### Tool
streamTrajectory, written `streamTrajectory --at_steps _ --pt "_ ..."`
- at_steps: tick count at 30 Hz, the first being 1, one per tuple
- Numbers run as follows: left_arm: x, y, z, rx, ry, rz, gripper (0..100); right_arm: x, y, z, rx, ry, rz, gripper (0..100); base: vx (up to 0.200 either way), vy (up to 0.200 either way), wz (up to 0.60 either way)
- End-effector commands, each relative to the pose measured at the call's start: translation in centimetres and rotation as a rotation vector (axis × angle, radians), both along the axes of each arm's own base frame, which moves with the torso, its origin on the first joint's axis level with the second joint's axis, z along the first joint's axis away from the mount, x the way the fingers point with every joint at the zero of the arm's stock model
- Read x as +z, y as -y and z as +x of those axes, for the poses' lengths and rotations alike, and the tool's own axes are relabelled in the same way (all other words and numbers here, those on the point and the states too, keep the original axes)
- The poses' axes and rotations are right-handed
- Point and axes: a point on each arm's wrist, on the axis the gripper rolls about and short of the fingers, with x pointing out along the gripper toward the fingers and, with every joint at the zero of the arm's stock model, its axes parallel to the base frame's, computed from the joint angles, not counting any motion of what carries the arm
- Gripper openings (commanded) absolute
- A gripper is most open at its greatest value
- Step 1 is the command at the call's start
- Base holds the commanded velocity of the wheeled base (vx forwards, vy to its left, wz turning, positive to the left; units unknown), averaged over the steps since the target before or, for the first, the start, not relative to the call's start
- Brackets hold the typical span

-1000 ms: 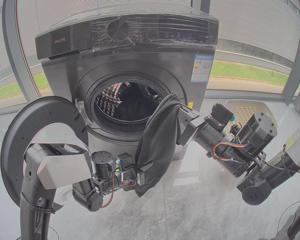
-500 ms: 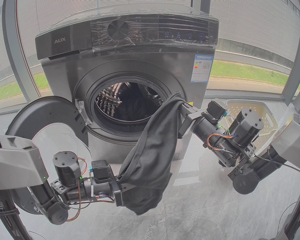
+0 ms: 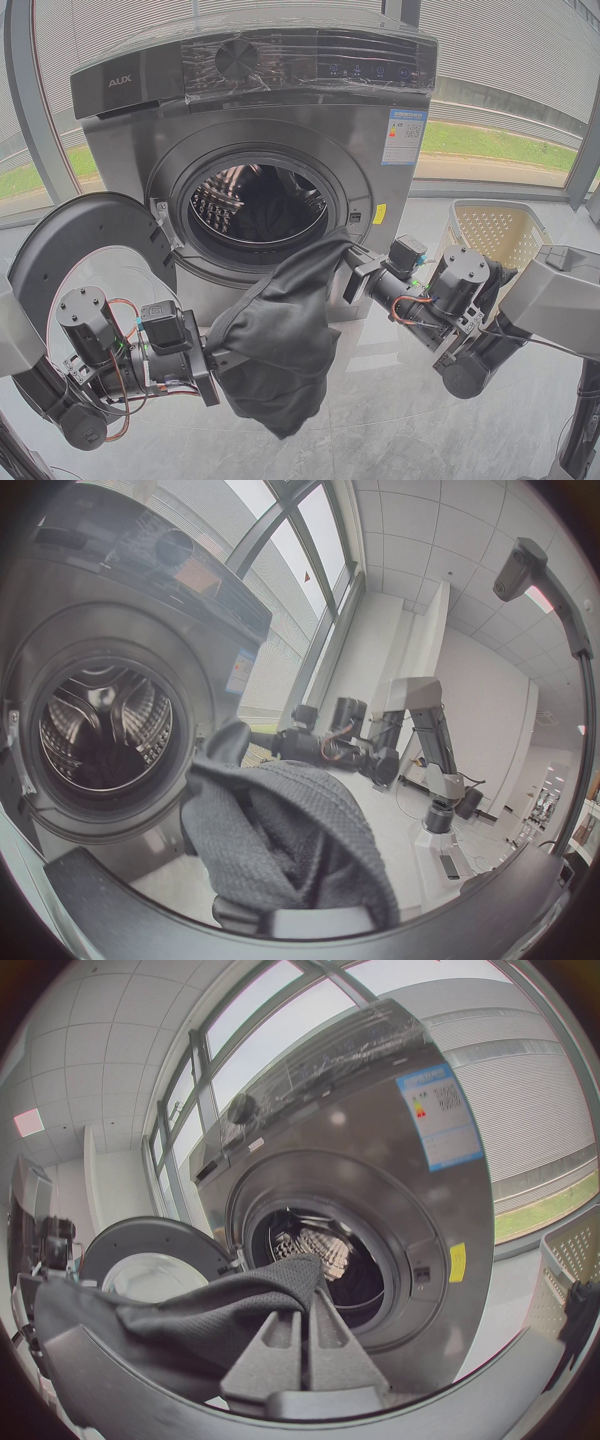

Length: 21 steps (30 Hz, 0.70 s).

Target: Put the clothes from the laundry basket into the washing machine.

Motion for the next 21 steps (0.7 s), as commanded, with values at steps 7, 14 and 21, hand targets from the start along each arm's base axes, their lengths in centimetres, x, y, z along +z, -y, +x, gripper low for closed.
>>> streamTrajectory --at_steps 7,14,21 --pt "1.5 -1.1 0.1 0.054 0.048 -0.032 0 -2.9 -0.1 -1.1 0.021 -0.088 -0.066 0 0.000 0.000 0.00" --pt "2.2 -1.4 -0.2 0.056 0.033 -0.065 0 -2.3 1.3 -3.0 0.036 -0.121 -0.075 100 0.000 0.000 0.00" --pt "2.8 -1.8 -0.2 0.214 0.005 -0.115 0 -2.6 5.7 -8.4 0.123 -0.238 -0.161 100 0.000 0.000 0.00"
